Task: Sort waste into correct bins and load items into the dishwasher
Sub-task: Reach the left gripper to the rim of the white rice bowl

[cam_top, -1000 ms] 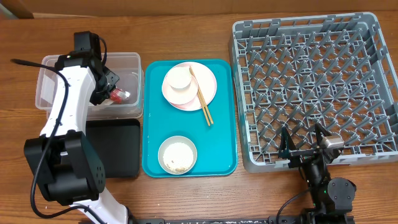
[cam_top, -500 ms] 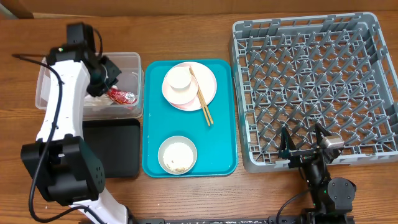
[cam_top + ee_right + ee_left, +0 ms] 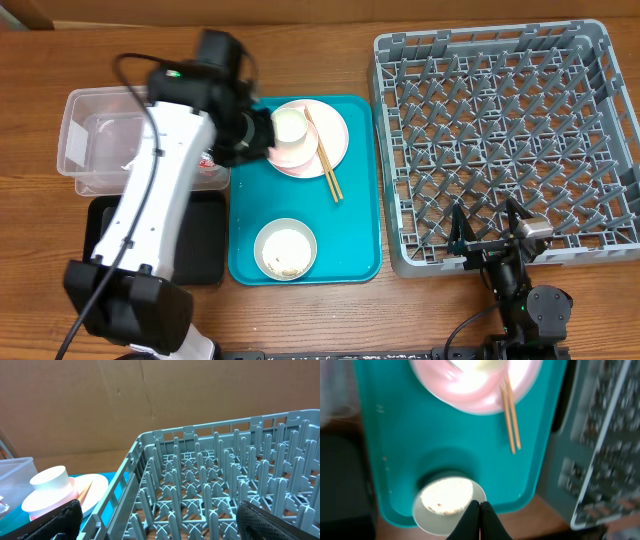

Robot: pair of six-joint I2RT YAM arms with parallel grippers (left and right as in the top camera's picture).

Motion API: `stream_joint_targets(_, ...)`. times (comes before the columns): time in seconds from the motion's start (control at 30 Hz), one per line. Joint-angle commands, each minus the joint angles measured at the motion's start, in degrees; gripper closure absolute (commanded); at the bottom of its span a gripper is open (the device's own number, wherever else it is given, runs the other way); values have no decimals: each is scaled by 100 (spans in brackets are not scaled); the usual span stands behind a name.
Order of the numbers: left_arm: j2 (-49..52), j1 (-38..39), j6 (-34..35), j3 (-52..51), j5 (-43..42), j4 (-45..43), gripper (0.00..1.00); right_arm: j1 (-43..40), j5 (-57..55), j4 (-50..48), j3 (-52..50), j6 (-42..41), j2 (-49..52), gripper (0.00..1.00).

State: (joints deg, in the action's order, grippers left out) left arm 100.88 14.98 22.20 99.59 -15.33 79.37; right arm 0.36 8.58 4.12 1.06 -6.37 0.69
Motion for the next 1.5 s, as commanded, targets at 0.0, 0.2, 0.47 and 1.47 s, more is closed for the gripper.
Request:
stream_joint_targets(0.0, -74, 629, -229, -334, -26, 26, 95, -11, -17, -28, -61, -9, -52, 0)
stream_joint_targets(0.2, -74, 1685, -188, -1049, 372, -236, 80, -11, -17, -28, -61, -9, -52, 0)
stream_joint_targets(0.47, -72, 2378, 120, -1873, 551, -929, 75, -11, -17, -28, -61, -9, -52, 0)
stream_joint_targets(1.47, -72, 2422, 988, -2627, 1185, -1213, 75, -11, -17, -28, -61, -9, -52, 0)
